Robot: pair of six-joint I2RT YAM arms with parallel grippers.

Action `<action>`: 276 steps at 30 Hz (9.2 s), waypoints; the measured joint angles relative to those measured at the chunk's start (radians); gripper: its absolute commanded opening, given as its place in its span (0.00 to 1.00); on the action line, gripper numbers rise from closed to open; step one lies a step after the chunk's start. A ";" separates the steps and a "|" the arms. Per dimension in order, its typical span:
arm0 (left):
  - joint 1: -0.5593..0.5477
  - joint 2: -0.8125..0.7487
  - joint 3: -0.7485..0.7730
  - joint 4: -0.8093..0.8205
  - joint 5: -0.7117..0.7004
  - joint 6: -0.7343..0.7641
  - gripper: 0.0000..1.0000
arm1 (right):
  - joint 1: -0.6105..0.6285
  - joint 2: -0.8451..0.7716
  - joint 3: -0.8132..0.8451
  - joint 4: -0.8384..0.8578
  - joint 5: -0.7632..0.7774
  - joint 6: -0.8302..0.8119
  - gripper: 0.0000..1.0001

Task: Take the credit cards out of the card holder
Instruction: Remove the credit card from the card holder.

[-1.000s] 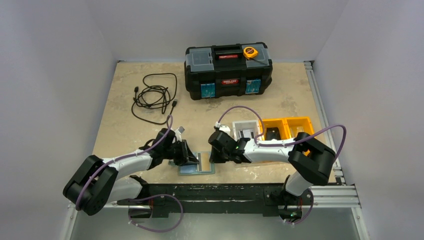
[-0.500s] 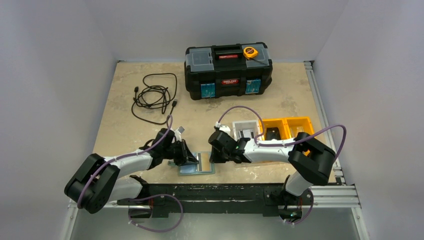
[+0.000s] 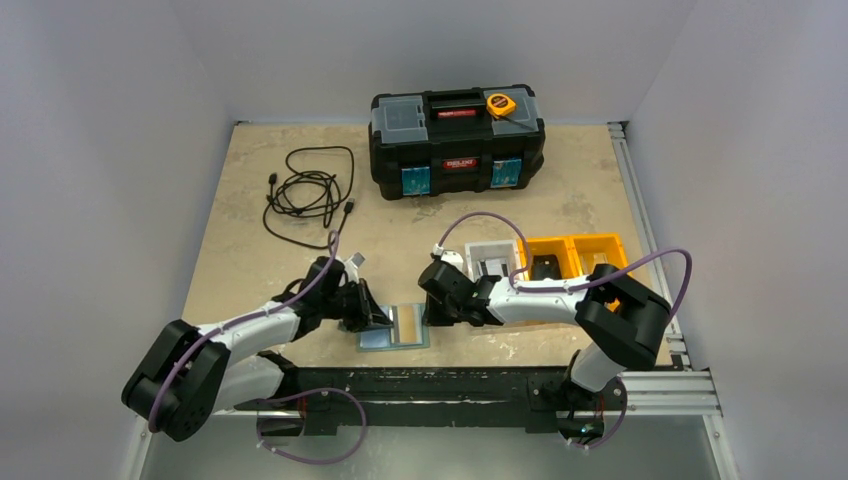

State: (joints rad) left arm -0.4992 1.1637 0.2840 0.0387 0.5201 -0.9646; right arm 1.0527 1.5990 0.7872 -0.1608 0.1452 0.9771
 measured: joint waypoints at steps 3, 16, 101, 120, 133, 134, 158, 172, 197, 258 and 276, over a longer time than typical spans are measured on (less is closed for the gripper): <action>0.002 -0.006 0.000 -0.019 -0.003 0.011 0.00 | 0.000 0.000 0.000 0.000 0.000 0.000 0.00; 0.019 -0.030 0.000 -0.110 -0.031 0.045 0.00 | 0.000 0.000 0.000 0.000 -0.001 -0.002 0.00; 0.026 0.140 -0.010 0.133 0.064 -0.027 0.17 | 0.074 0.063 0.153 -0.154 0.080 -0.089 0.00; 0.020 0.119 -0.021 0.158 0.065 -0.064 0.00 | 0.080 0.070 0.161 -0.156 0.088 -0.076 0.00; 0.021 0.070 -0.021 0.082 0.042 -0.035 0.00 | 0.070 0.055 0.113 -0.085 0.076 -0.038 0.00; 0.022 0.070 -0.021 0.080 0.042 -0.034 0.00 | 0.069 0.054 0.110 -0.082 0.074 -0.037 0.00; 0.028 0.035 -0.027 0.055 0.053 -0.011 0.00 | 0.060 0.055 0.104 -0.060 0.057 -0.035 0.00; 0.035 0.018 -0.011 -0.027 0.050 0.018 0.00 | 0.059 0.055 0.102 -0.054 0.051 -0.034 0.00; 0.053 -0.087 0.072 -0.372 -0.077 0.098 0.00 | 0.049 0.050 0.077 -0.010 0.046 -0.032 0.00; 0.061 -0.201 0.177 -0.586 -0.158 0.121 0.00 | 0.040 0.051 0.061 0.037 0.042 -0.039 0.00; 0.061 -0.339 0.290 -0.780 -0.238 0.139 0.00 | 0.036 0.032 0.071 -0.018 0.039 -0.061 0.06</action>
State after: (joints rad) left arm -0.4385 0.8249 0.5735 -0.7414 0.2817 -0.8257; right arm 1.0889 1.6310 0.8581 -0.1783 0.1841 0.9165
